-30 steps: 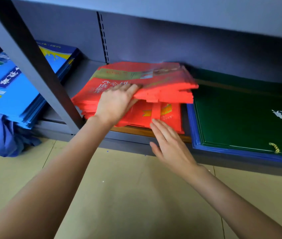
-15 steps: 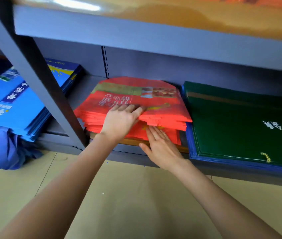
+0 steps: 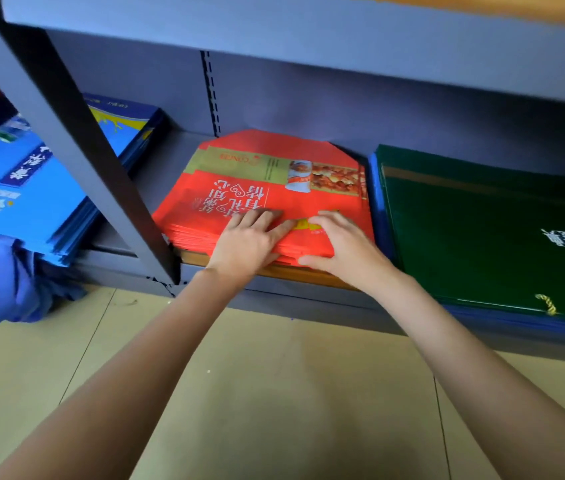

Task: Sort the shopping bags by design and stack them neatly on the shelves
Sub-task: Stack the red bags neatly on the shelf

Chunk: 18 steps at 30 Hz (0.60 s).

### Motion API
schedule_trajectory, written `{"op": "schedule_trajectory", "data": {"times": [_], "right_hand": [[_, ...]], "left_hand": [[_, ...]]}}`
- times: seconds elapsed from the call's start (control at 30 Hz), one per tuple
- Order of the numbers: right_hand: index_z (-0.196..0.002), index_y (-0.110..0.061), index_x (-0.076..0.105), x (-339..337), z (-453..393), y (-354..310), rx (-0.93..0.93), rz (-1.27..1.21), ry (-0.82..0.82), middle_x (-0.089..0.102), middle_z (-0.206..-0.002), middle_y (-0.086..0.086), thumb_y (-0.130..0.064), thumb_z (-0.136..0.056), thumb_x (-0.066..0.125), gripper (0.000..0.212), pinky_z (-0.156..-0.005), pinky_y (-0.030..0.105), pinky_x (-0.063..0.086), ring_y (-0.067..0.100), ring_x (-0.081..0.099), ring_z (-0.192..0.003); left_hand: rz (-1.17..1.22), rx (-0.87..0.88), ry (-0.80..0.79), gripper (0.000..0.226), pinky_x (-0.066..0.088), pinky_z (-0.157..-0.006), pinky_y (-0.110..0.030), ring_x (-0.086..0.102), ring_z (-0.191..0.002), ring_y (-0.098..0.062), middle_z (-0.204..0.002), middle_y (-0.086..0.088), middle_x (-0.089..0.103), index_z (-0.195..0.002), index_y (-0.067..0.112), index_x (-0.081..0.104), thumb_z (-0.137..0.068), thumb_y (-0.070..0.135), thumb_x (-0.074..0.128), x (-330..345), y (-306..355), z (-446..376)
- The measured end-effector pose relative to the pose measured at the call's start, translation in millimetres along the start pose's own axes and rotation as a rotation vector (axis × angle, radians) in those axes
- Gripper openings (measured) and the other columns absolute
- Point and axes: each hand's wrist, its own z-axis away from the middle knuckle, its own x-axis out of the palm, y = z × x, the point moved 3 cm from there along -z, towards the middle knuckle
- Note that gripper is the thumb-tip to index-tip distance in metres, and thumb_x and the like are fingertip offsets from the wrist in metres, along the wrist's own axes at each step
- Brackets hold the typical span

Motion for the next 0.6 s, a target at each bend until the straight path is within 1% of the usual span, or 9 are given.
{"op": "schedule_trajectory", "data": {"times": [0.03,0.07,0.1,0.13,0.17,0.27,0.37,0.47,0.6], "right_hand": [[-0.141,-0.023,0.035,3,-2,2,-0.008,0.027,-0.027,0.024,-0.152,0.001,-0.047,-0.08,0.066,0.072,-0.113,0.038,0.021,0.024,0.024,-0.138],[-0.142,-0.026,0.034,4,-3,3,-0.022,0.052,-0.027,0.022,-0.153,0.0,-0.049,-0.079,0.066,0.074,-0.114,0.04,0.019,0.025,0.022,-0.139],[-0.142,-0.028,0.033,5,-3,4,-0.031,0.077,-0.015,0.021,-0.153,0.0,-0.05,-0.079,0.066,0.075,-0.115,0.041,0.016,0.026,0.02,-0.139],[-0.143,-0.03,0.031,6,-2,5,-0.028,0.106,-0.006,0.02,-0.154,-0.001,-0.052,-0.079,0.065,0.075,-0.115,0.043,0.013,0.026,0.018,-0.14],[-0.143,-0.033,0.029,7,-2,7,-0.011,0.132,-0.005,0.018,-0.154,-0.002,-0.054,-0.078,0.064,0.076,-0.115,0.046,0.011,0.026,0.015,-0.14],[-0.143,-0.036,0.027,2,-4,9,0.05,0.179,-0.031,0.014,-0.155,-0.002,-0.06,-0.075,0.064,0.081,-0.114,0.052,0.007,0.03,0.008,-0.141],[-0.145,-0.034,0.021,-3,-12,7,0.06,0.225,-0.119,0.008,-0.156,0.0,-0.062,-0.072,0.066,0.09,-0.114,0.056,0.004,0.032,0.002,-0.142],[-0.147,-0.038,0.011,0,-18,0,0.106,0.165,-0.221,-0.005,-0.157,0.001,-0.063,-0.068,0.069,0.101,-0.113,0.058,0.001,0.037,-0.008,-0.142],[-0.146,-0.041,0.012,-1,-17,2,0.228,0.095,-0.18,-0.008,-0.157,0.002,-0.063,-0.065,0.072,0.103,-0.113,0.058,0.002,0.04,-0.01,-0.141]], "left_hand": [[0.027,-0.006,-0.049,0.07,0.048,-0.086,-0.038,0.059,-0.105,-0.03,-0.124,-0.009,0.06,-0.129,0.022,0.057,-0.064,0.033,0.082,-4,0,-1],[0.062,-0.009,-0.122,0.071,0.039,-0.098,-0.04,0.048,-0.12,-0.029,-0.138,-0.007,0.047,-0.14,0.025,0.043,-0.076,0.042,0.071,-5,-1,-2],[0.092,-0.012,-0.232,0.075,0.028,-0.106,-0.041,0.035,-0.131,-0.027,-0.148,-0.003,0.033,-0.146,0.03,0.027,-0.082,0.052,0.06,-5,-5,-2],[0.11,-0.016,-0.334,0.08,0.021,-0.11,-0.042,0.024,-0.136,-0.024,-0.152,-0.001,0.021,-0.148,0.033,0.017,-0.082,0.059,0.054,-6,-10,-2],[0.105,-0.018,-0.409,0.086,0.016,-0.111,-0.043,0.017,-0.138,-0.024,-0.154,0.001,0.013,-0.149,0.035,0.009,-0.08,0.063,0.054,-8,-14,-2],[-0.004,-0.008,-0.497,0.097,0.015,-0.113,-0.045,0.011,-0.14,-0.027,-0.156,-0.004,0.001,-0.148,0.034,-0.006,-0.08,0.06,0.058,-10,-26,-2],[-0.138,0.044,-0.477,0.098,0.016,-0.113,-0.045,0.01,-0.141,-0.03,-0.156,-0.01,-0.001,-0.148,0.027,-0.013,-0.084,0.058,0.054,-11,-23,-2],[-0.145,0.045,-0.479,0.097,0.017,-0.113,-0.046,0.01,-0.141,-0.031,-0.156,-0.01,0.0,-0.149,0.024,-0.013,-0.085,0.055,0.053,-12,-19,-2],[-0.108,0.021,-0.465,0.095,0.019,-0.111,-0.047,0.016,-0.139,-0.028,-0.155,-0.005,0.005,-0.149,0.029,-0.007,-0.083,0.056,0.057,-15,-19,-5]]}}
